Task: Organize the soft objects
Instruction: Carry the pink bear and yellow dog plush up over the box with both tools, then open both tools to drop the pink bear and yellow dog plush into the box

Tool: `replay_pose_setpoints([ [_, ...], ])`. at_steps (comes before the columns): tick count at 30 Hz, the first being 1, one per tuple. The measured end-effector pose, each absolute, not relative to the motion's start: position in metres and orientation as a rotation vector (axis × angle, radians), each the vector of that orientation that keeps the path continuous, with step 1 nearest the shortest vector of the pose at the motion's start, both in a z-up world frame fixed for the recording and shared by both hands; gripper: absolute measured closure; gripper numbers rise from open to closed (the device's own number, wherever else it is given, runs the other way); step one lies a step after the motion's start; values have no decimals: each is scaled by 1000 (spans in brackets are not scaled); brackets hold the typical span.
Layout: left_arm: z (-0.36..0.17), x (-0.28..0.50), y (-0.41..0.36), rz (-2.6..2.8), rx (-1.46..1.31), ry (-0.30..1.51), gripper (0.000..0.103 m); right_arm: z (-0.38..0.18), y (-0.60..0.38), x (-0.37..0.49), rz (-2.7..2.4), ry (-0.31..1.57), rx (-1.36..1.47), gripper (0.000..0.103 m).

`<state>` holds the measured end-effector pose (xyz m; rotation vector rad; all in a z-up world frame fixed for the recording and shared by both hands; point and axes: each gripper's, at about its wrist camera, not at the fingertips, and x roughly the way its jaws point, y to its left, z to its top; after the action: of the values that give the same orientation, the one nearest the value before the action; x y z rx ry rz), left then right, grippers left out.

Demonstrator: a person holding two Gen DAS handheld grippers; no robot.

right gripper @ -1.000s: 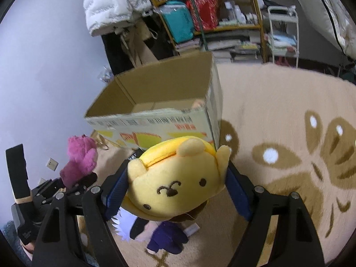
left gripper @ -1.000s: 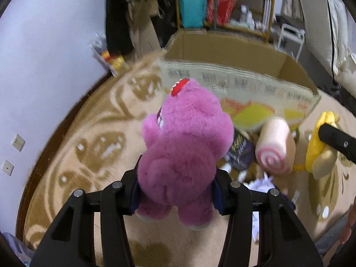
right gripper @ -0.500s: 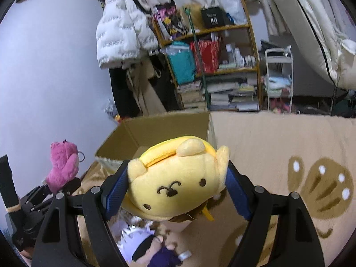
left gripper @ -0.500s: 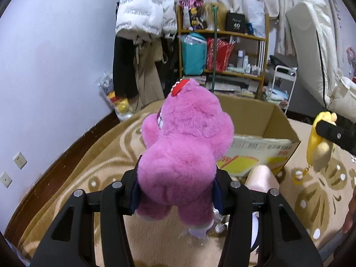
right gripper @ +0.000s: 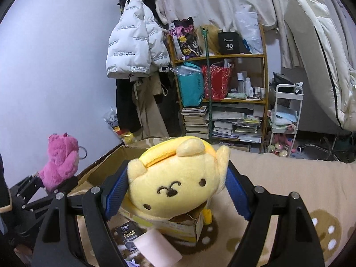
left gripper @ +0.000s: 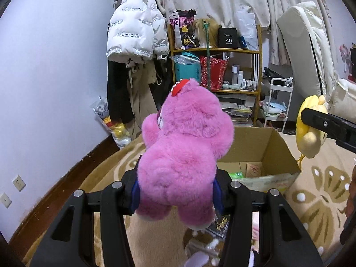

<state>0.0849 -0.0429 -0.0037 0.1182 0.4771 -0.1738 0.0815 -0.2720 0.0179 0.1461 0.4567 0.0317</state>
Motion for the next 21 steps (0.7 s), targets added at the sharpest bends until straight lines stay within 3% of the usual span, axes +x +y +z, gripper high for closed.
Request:
replay_pose_setpoints([
  [14, -9, 133, -57, -178, 123, 481, 53, 22, -277, 120, 101, 422, 217, 18],
  [21, -27, 142, -67, -210, 156, 528, 53, -2, -275, 137, 100, 498, 206, 17],
])
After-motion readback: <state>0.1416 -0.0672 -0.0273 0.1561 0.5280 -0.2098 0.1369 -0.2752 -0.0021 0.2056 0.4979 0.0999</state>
